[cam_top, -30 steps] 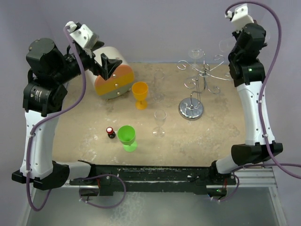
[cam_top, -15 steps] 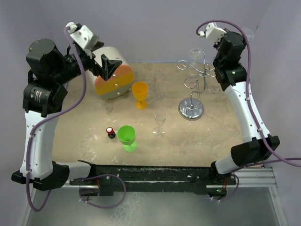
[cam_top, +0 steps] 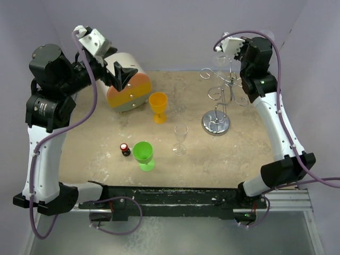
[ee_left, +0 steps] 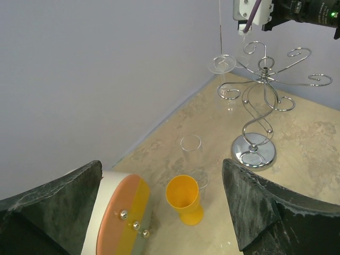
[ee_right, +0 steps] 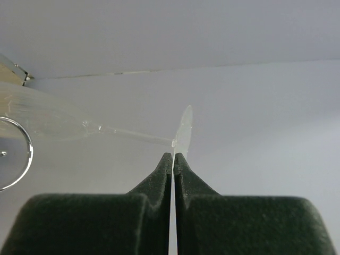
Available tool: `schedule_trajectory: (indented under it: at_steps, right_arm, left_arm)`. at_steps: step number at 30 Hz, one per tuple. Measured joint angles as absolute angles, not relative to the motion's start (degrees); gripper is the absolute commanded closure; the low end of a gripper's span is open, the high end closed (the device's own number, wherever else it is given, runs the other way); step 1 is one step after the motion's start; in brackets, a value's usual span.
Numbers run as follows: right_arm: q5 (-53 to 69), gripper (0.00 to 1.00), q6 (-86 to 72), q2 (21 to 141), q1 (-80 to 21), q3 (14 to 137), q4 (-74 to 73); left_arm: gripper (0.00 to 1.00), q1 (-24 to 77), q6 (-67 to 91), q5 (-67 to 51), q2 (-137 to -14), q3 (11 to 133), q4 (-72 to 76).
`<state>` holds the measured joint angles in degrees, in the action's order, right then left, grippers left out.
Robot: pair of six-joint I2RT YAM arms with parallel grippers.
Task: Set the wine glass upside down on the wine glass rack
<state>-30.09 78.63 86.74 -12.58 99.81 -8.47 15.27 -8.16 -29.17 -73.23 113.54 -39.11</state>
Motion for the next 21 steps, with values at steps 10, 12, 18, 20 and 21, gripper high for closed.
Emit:
schedule_trajectory:
  at_steps: [10,12,18,20,21]
  right_arm:
    - [-23.31,1.00,80.66,86.76,-12.73,99.81,-11.97]
    - [-22.31,1.00,81.01,86.87,-12.73,99.81,-12.36]
    - [-19.25,1.00,81.71,88.14,-12.75,99.96,-14.83]
    - [-18.26,1.00,81.76,88.68,-12.73,99.96,-15.88]
    - [-17.98,1.00,81.80,88.92,-12.75,99.96,-16.67]
  left_arm:
    - [0.03,14.72,-8.14,-29.39,-72.84,113.51,-39.11]
    - [0.03,14.66,-8.14,-29.39,-72.73,113.51,-39.11]
    - [0.03,14.63,-8.16,-29.39,-72.53,113.49,-39.11]
    - [0.03,14.63,-8.16,-29.39,-72.49,113.49,-39.11]
    - [0.03,14.63,-8.16,-29.39,-72.49,113.49,-39.11]
